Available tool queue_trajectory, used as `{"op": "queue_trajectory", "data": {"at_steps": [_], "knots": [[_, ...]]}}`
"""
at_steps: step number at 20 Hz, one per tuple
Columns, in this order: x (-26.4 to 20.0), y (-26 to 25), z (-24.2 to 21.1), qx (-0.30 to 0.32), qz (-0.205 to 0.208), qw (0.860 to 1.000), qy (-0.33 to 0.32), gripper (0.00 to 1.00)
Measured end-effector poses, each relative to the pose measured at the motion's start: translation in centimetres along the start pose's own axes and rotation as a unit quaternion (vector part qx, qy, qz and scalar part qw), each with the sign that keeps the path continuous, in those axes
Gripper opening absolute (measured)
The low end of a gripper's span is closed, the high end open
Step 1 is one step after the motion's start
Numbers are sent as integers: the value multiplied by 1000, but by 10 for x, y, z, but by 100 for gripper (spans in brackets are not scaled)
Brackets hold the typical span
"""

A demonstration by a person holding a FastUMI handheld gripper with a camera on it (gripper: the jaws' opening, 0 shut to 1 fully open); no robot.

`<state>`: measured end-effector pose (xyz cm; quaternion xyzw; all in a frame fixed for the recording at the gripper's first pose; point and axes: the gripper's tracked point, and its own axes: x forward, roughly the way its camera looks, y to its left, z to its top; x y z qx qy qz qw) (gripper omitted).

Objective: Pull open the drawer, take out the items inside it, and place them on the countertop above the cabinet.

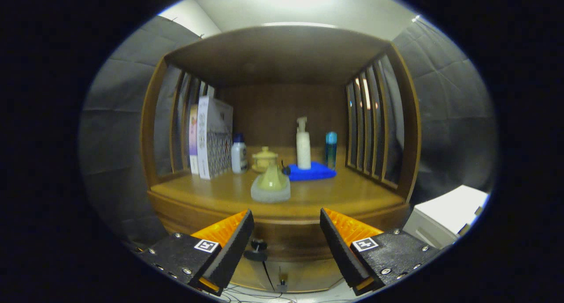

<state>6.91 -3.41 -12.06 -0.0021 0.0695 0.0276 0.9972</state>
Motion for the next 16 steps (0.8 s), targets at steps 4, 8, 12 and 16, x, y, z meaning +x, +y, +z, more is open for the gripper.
{"op": "queue_trajectory", "data": {"at_steps": [4, 8, 12, 16], "knots": [[-30, -15, 57, -7, -33, 999, -23, 94], [-57, -14, 62, 57, -61, 996, -31, 94], [-68, -1, 42, -28, -60, 998, 3, 94], [-77, 6, 49, -55, -74, 996, 17, 95]]}}
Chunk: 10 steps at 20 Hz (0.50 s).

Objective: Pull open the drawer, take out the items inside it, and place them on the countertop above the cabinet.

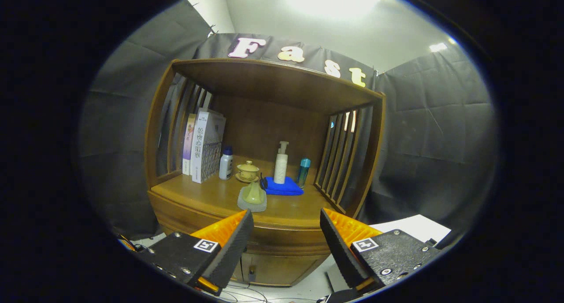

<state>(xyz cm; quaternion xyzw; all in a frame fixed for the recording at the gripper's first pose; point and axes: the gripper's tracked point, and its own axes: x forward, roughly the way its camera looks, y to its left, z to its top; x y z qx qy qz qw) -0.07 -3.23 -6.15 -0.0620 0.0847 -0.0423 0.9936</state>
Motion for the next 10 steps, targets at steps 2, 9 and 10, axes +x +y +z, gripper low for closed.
{"op": "queue_trajectory", "data": {"at_steps": [2, 9, 10], "knots": [[-9, 16, 14, 49, 33, 998, -9, 95], [-28, -2, 49, 33, 51, 996, -63, 94], [-30, -9, 53, 18, 39, 997, -68, 94]]}}
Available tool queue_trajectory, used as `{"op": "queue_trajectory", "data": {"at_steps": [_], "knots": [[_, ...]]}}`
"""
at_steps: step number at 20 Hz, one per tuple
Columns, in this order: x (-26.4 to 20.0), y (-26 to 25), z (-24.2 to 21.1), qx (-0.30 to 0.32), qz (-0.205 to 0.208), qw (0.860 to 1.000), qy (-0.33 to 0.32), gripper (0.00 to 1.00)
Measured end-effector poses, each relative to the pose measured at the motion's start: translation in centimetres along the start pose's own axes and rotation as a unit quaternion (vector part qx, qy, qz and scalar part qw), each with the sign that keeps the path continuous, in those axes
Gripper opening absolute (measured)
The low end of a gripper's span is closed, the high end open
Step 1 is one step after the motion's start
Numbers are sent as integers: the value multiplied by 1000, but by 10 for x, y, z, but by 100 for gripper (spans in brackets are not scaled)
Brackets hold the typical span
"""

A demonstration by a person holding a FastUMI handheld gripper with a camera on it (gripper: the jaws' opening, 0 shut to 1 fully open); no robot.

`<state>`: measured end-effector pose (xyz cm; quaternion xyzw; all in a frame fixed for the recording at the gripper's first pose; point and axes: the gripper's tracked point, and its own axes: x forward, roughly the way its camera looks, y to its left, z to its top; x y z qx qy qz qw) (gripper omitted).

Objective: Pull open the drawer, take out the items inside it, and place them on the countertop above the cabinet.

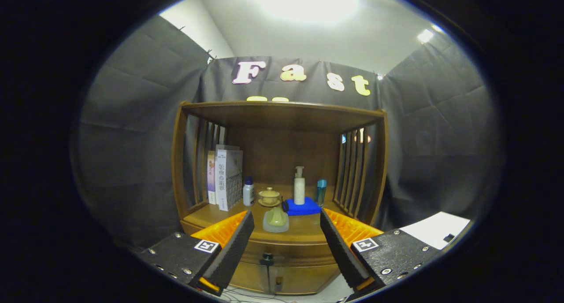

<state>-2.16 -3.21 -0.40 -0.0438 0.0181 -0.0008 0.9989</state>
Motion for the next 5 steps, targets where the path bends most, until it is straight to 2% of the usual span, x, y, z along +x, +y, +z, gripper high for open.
{"op": "queue_trajectory", "data": {"at_steps": [2, 5], "knots": [[-5, -9, 2, -6, -14, 1000, 0, 94], [-10, -3, 12, 38, 4, 999, -12, 94]]}}
